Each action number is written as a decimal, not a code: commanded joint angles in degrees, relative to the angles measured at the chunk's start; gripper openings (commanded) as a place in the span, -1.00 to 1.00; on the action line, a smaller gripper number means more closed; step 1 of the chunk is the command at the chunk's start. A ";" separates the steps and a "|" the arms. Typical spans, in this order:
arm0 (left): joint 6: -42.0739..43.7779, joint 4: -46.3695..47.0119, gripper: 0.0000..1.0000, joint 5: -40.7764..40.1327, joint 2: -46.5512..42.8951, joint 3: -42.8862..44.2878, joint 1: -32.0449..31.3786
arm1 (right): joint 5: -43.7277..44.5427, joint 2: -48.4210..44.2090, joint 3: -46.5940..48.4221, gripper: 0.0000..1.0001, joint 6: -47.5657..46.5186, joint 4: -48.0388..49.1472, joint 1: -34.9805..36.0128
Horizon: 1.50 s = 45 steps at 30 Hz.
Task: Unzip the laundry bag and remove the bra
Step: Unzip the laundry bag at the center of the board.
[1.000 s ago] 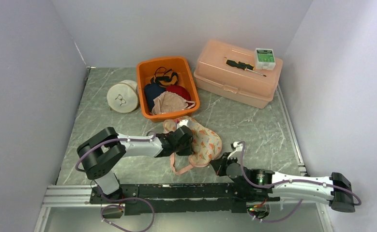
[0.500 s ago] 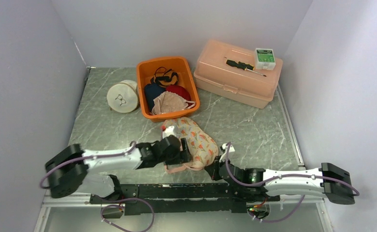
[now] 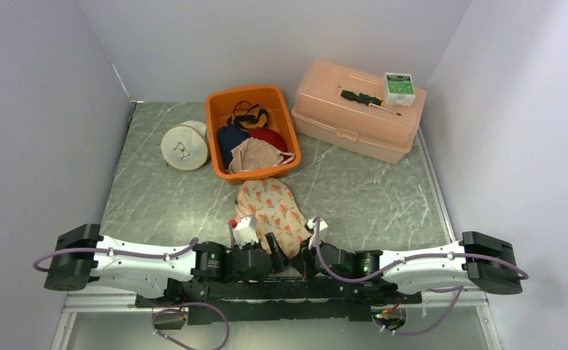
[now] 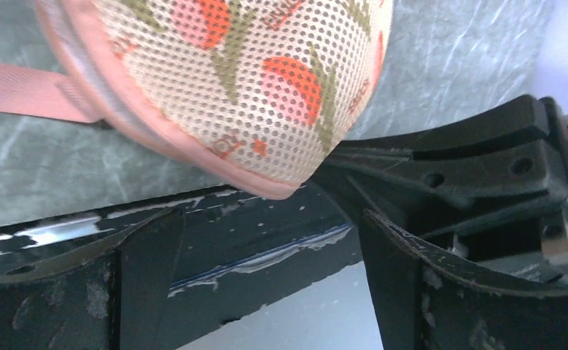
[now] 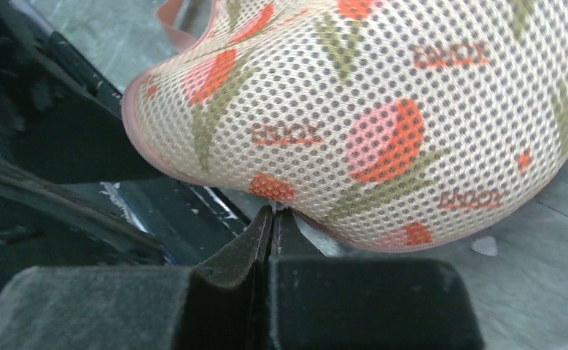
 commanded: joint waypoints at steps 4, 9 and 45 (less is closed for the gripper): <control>-10.77 13.88 0.88 -8.80 0.20 -7.02 -2.41 | -1.82 2.74 3.66 -1.00 -4.44 5.70 1.72; -13.82 13.94 0.88 -12.83 -0.32 -8.16 -2.43 | -1.64 3.07 2.59 -1.00 -4.51 6.78 2.27; -20.08 10.87 -0.62 -15.34 -2.15 -13.29 -0.33 | 4.34 -1.58 -0.05 -1.00 -2.91 0.96 6.66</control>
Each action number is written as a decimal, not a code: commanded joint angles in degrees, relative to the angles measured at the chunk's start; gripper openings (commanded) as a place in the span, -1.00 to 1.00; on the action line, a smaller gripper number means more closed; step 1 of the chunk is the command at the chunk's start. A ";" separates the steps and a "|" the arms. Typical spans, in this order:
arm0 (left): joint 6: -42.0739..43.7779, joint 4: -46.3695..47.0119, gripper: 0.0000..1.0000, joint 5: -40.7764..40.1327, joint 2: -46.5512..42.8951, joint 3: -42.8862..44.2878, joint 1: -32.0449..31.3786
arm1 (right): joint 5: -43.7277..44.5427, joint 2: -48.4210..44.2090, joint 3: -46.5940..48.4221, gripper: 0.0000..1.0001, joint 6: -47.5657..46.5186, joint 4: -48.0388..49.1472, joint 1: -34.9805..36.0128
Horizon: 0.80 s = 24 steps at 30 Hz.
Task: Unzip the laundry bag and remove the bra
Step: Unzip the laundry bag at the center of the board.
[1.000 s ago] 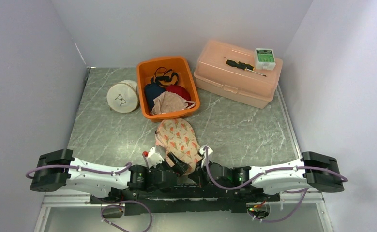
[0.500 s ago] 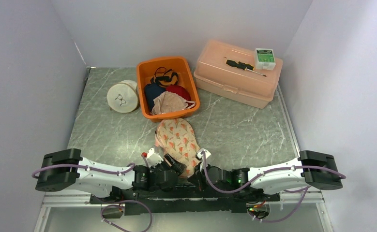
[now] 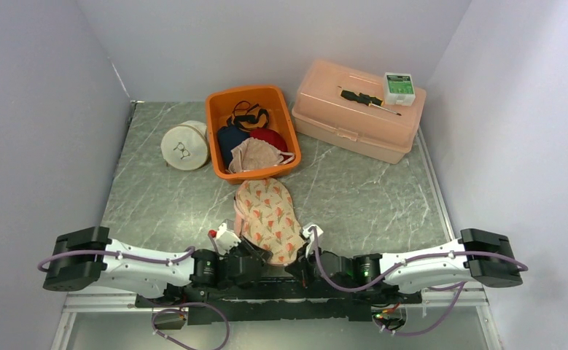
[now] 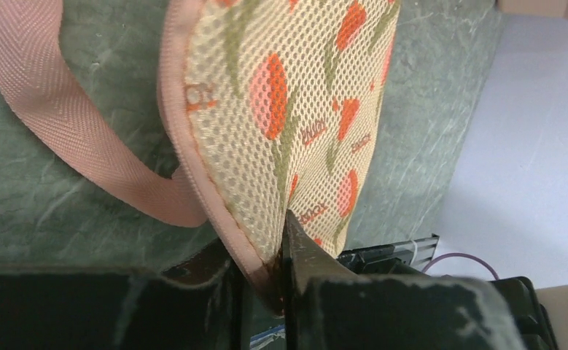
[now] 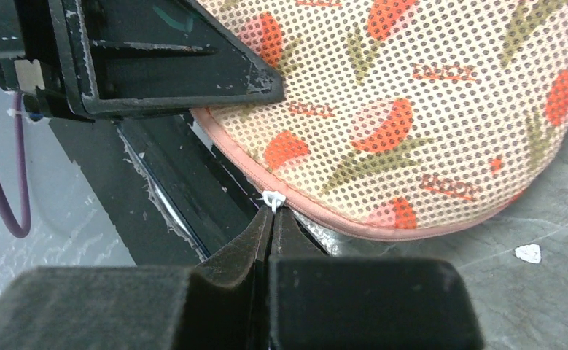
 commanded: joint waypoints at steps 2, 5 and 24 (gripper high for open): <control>-1.17 -3.82 -0.76 -2.12 -4.00 -1.25 0.17 | 4.03 -4.16 -1.82 -1.00 1.98 -2.52 0.30; -1.18 -5.34 -0.95 -2.16 -5.51 -1.47 0.17 | 5.78 -6.05 -2.37 -1.00 3.44 -4.79 0.32; 5.87 -9.61 -0.95 5.89 -15.32 -5.14 4.15 | 18.80 -3.71 -2.17 -1.00 14.06 -12.31 -1.39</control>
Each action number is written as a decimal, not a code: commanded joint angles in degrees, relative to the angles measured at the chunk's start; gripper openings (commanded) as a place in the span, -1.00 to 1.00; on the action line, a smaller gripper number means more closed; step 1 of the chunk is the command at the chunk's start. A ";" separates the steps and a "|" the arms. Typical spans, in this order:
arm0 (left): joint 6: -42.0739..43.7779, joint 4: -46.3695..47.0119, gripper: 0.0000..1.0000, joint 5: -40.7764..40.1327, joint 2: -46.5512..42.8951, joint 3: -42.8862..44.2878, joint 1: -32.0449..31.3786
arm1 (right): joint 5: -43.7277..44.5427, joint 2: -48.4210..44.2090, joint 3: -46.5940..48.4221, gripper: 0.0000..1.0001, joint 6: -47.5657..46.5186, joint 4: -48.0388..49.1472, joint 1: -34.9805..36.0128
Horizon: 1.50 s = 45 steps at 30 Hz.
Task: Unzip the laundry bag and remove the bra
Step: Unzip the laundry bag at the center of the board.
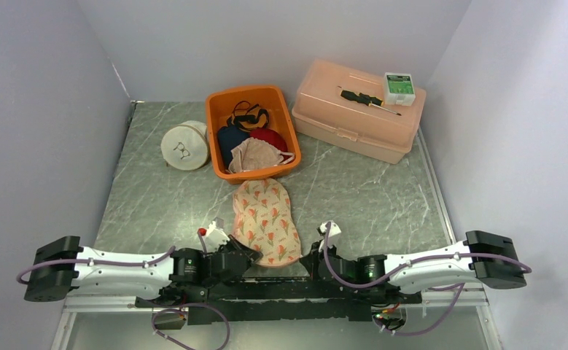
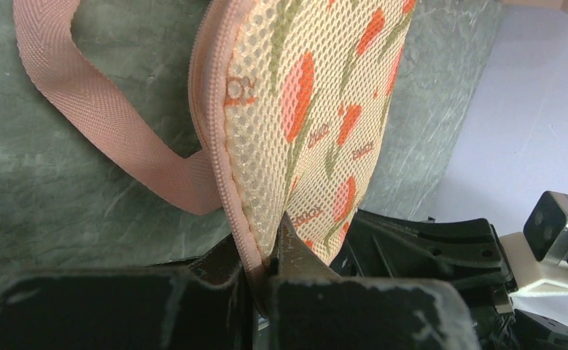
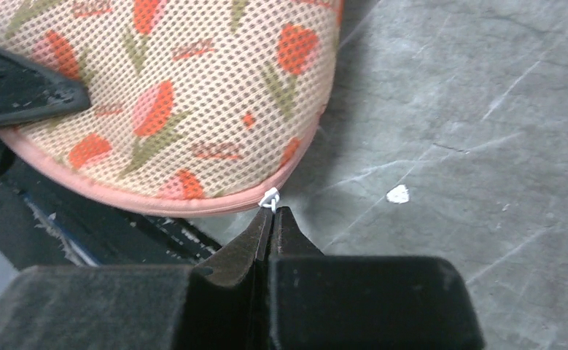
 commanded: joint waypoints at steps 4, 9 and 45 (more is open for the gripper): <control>3.94 -7.01 -0.95 3.15 -2.46 0.61 2.52 | 5.39 2.75 0.70 -1.00 -0.30 0.27 -3.90; 4.47 -9.86 -0.95 4.23 -3.17 1.40 3.51 | 2.95 5.22 0.61 -1.00 -2.82 3.76 -7.48; 3.13 -20.39 0.60 4.22 5.00 14.85 -3.20 | -14.62 12.88 2.85 -1.00 -12.22 15.51 -6.74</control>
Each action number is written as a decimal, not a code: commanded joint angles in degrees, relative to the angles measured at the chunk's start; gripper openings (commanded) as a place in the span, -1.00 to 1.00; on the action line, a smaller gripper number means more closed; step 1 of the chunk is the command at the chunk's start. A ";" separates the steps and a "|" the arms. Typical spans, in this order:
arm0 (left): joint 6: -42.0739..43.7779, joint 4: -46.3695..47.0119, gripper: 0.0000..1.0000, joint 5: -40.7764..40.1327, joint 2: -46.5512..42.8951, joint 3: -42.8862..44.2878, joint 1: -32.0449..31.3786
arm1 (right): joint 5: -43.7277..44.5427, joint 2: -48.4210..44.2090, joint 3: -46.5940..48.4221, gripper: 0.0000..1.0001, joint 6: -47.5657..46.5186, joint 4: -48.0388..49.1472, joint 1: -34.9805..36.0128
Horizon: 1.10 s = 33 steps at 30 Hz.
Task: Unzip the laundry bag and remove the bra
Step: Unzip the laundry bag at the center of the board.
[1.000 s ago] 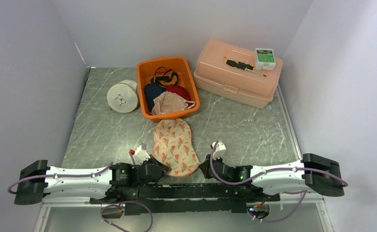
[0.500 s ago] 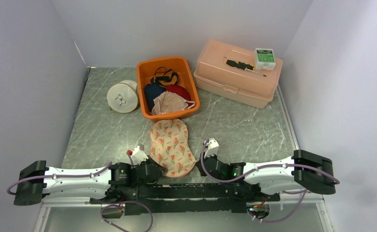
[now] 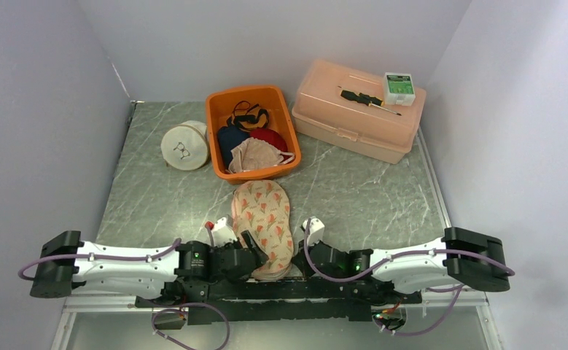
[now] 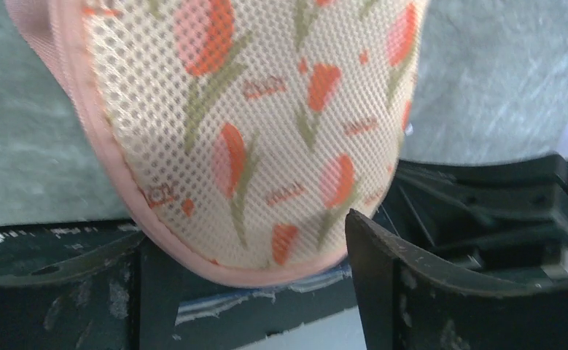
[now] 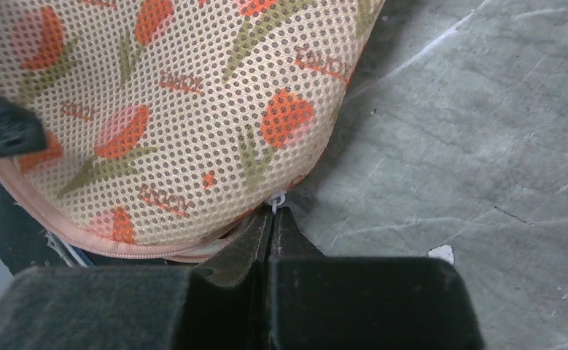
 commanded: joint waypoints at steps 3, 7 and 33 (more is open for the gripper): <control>-6.39 0.20 0.77 -4.76 2.85 5.29 -7.61 | -2.18 1.06 1.31 -1.00 -0.90 4.20 1.88; -8.96 2.70 0.89 -7.13 9.45 8.30 -10.68 | -2.38 1.36 2.08 -1.00 -1.52 4.15 2.59; -24.50 -31.76 0.89 -16.63 2.22 12.73 -17.96 | 0.54 -17.23 -1.47 0.12 3.74 -11.53 3.10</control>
